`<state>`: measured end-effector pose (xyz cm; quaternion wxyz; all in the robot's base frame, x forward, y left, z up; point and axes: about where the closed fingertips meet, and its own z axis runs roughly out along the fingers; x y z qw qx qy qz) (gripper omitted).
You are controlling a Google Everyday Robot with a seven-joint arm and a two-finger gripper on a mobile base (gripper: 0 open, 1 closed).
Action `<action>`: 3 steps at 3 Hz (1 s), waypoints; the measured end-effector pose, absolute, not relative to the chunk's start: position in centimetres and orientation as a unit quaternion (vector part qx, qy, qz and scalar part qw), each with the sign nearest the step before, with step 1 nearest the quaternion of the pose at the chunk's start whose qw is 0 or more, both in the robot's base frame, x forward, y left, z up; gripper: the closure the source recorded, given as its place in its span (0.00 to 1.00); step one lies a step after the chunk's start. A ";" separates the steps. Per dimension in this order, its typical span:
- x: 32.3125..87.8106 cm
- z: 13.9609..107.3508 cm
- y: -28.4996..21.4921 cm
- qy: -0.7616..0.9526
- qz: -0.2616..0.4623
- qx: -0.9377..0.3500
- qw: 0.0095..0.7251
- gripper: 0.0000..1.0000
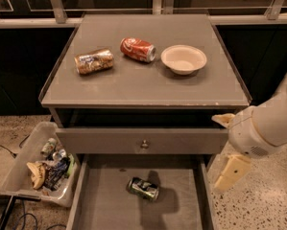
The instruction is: Pick green can from middle drawer and place on counter
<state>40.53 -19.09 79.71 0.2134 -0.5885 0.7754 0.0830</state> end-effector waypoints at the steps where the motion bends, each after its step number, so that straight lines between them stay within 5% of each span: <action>1: 40.6 74.0 -15.3 0.757 0.125 -0.601 0.223 0.00; 3: 40.6 64.0 -13.3 0.768 0.133 -0.568 0.264 0.00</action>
Offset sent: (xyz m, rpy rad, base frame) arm 0.0046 0.0666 -0.1780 0.2184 -0.0429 0.0044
